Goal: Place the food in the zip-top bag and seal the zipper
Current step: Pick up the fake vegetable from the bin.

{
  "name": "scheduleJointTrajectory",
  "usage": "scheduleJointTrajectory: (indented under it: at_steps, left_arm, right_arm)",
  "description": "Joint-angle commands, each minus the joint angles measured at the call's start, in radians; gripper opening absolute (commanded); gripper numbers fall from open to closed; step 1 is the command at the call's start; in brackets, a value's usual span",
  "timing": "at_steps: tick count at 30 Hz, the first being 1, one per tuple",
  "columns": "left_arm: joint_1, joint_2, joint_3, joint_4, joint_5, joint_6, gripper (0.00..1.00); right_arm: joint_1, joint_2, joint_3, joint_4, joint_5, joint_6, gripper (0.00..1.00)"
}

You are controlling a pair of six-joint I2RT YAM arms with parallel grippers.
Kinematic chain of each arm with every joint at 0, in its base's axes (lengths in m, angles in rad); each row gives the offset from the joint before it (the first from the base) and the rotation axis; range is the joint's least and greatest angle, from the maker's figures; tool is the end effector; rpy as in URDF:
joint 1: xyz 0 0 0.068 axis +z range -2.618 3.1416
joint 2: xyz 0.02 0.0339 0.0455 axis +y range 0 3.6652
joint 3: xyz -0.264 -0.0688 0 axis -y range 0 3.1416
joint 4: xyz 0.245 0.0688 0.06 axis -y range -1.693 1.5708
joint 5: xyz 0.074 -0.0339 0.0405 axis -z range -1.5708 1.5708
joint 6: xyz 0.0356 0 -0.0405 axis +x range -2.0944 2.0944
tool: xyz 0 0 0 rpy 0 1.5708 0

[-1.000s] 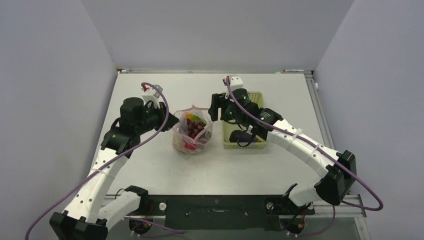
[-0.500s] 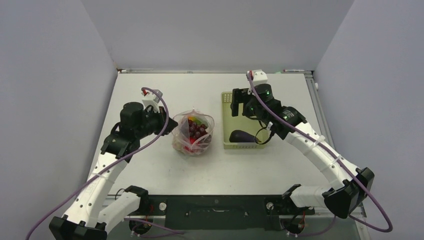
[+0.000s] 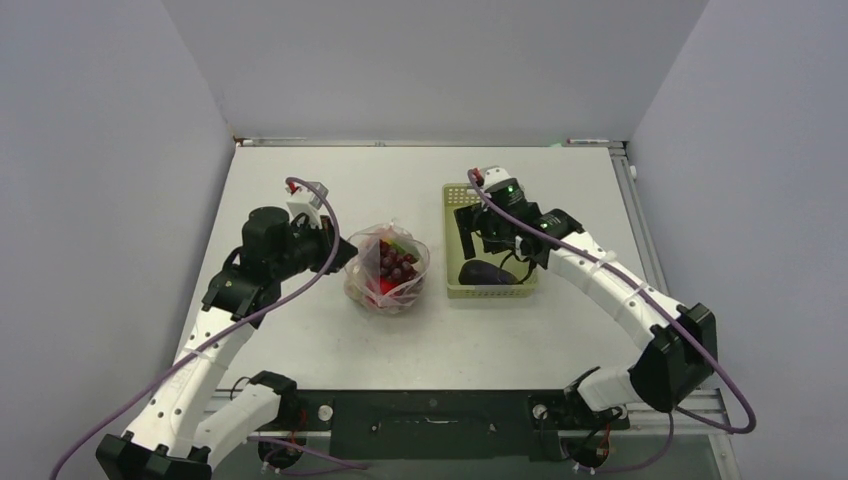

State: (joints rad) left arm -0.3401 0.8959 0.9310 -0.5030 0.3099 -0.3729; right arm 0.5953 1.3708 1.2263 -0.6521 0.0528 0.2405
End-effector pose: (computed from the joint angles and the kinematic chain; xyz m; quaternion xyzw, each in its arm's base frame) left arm 0.1794 -0.0750 0.3395 0.0670 0.8428 -0.3038 0.4392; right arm 0.2455 0.1640 0.3180 -0.1535 0.9129 0.1308 0.3548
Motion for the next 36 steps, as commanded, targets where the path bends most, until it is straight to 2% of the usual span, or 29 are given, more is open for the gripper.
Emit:
scheduleJointTrajectory:
  at_steps: [1,7,9,17,24,31,36]
  left_arm:
    - [-0.013,-0.022,0.004,0.013,-0.019,0.023,0.00]
    - [-0.026,-0.028,0.005,0.003,-0.041,0.032,0.00]
    - [-0.029,-0.029,0.006,0.002,-0.043,0.032,0.00]
    - [-0.030,-0.030,0.006,0.003,-0.040,0.032,0.00]
    - [-0.030,-0.028,0.005,0.004,-0.038,0.032,0.00]
    - [-0.030,-0.033,0.003,0.003,-0.044,0.032,0.00]
    - [-0.030,-0.038,0.004,0.002,-0.047,0.034,0.00]
  right_arm:
    - [0.000,0.072,-0.015,-0.009,-0.022,-0.036,1.00]
    - [0.011,0.147,-0.048,-0.012,-0.020,-0.041,1.00]
    - [0.013,0.155,-0.071,0.002,-0.037,-0.041,0.96]
    - [0.028,0.206,-0.122,0.036,-0.044,-0.038,0.95]
    - [0.047,0.247,-0.118,0.062,0.018,-0.026,0.93]
    - [0.045,0.285,-0.102,0.118,0.154,0.047,0.94]
    - [0.021,0.298,-0.101,0.165,0.139,0.090,0.95]
